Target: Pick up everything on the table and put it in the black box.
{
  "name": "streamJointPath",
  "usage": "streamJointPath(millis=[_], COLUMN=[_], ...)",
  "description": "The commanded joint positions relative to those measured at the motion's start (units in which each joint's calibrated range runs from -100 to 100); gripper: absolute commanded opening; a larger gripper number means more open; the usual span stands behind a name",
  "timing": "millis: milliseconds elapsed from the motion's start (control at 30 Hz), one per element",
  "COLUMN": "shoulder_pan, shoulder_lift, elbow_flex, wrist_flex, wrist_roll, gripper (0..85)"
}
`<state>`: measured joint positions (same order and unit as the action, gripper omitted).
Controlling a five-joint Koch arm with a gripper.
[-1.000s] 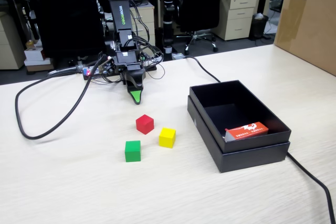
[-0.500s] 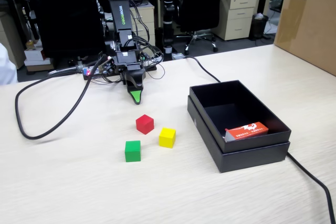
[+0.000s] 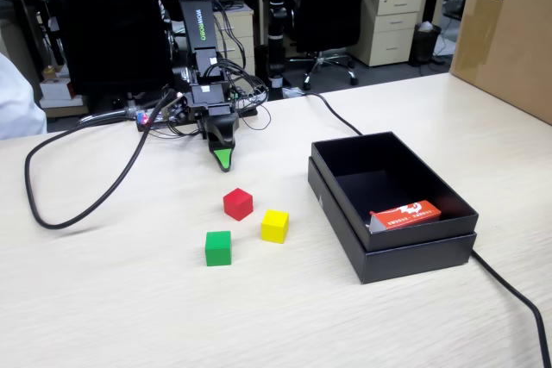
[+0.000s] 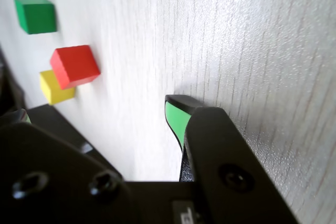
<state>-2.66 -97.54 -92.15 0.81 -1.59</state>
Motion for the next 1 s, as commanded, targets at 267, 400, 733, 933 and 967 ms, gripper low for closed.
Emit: streamJointPath(millis=[267, 400, 733, 933, 967], shoulder_pan=[-0.24, -0.24, 0.39, 0.34, 0.34], shoulder_lift=[27.83, 42.75, 70.75, 79.12, 80.27], elbow_flex=[36.57, 50.99, 74.65, 77.83, 78.28], wrist_flex=[-29.45, -36.45, -48.37, -49.84, -50.36], wrist_roll=[0.05, 0.0, -0.2, -0.49, -0.49], gripper=[48.7, 48.5, 48.3, 47.5, 47.3])
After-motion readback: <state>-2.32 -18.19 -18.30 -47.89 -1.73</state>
